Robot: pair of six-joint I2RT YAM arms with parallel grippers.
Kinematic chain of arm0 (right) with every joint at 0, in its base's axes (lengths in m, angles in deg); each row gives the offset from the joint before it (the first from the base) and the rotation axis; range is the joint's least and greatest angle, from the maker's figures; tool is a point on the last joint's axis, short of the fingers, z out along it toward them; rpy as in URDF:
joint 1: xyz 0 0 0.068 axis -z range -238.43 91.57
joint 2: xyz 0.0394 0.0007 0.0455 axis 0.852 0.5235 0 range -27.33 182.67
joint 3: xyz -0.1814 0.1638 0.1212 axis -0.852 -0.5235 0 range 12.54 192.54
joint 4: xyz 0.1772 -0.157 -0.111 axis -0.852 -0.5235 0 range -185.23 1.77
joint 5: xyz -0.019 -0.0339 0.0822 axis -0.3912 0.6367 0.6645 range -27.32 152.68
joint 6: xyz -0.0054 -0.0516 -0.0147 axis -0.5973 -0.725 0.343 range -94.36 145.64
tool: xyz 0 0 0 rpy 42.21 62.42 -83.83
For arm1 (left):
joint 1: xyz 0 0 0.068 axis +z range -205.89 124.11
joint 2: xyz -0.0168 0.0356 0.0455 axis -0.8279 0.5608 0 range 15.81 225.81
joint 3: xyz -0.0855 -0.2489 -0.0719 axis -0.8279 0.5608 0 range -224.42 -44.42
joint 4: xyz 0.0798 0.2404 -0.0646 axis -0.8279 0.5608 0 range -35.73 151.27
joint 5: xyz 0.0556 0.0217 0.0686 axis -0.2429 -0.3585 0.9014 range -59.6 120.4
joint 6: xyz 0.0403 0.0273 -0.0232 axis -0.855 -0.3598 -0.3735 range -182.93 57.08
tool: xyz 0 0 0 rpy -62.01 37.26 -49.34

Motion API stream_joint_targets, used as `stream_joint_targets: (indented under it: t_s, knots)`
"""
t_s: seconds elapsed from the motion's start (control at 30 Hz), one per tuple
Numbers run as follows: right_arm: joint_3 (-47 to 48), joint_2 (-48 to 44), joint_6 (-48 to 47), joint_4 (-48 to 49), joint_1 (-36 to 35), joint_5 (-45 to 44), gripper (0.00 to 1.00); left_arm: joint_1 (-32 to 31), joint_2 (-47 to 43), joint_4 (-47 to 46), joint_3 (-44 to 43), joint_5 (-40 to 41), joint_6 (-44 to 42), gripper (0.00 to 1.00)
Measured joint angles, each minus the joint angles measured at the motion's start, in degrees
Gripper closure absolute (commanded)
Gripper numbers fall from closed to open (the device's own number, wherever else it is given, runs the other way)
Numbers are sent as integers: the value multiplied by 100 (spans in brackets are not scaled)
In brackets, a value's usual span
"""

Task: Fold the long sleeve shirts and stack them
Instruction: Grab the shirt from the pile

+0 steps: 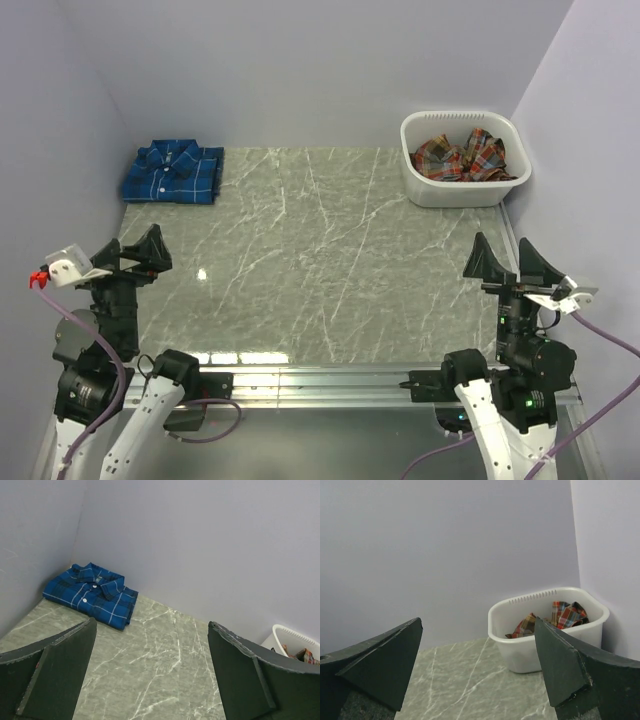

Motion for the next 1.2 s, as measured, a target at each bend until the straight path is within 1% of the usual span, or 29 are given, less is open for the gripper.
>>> stream_joint_targets:
  t_s: [0.13, 0.2, 0.27, 0.43, 0.53, 0.67, 0.77, 0.93, 1.07, 1.17, 1.2]
  knots:
    - [87, 282, 142, -59, 0, -72, 0, 0, 2, -9, 70, -42, 72, 1]
    - [238, 619, 262, -133, 0, -92, 0, -2, 22, -4, 140, -68, 105, 1]
    - [435, 1038, 337, -203, 0, -70, 0, 0, 109, 0, 188, -90, 140, 1]
    - [1331, 2424, 533, -697, 0, 13, 0, 0, 634, 39, 271, -195, 275, 1]
    - [2184, 3429, 638, -1130, 0, 57, 0, 0, 1054, 66, 369, -313, 330, 1]
    - [3683, 5010, 772, -1827, 0, -140, 0, 0, 1631, 168, 527, -501, 409, 1]
    - [4819, 6249, 831, -2253, 2, -352, 0, 0, 1862, 212, 667, -610, 446, 1]
    - [6286, 8334, 962, -3023, 208, -588, 0, -15, 1888, 299, 809, -682, 444, 1]
    - [7434, 9989, 1150, -3547, 601, -575, 0, -44, 1766, 293, 811, -682, 444, 1]
    - [8279, 11175, 1333, -3786, 916, -590, 0, -63, 1722, 289, 811, -684, 444, 1]
    - [8435, 11451, 1386, -3803, 999, -586, 0, -74, 1729, 289, 811, -688, 442, 1]
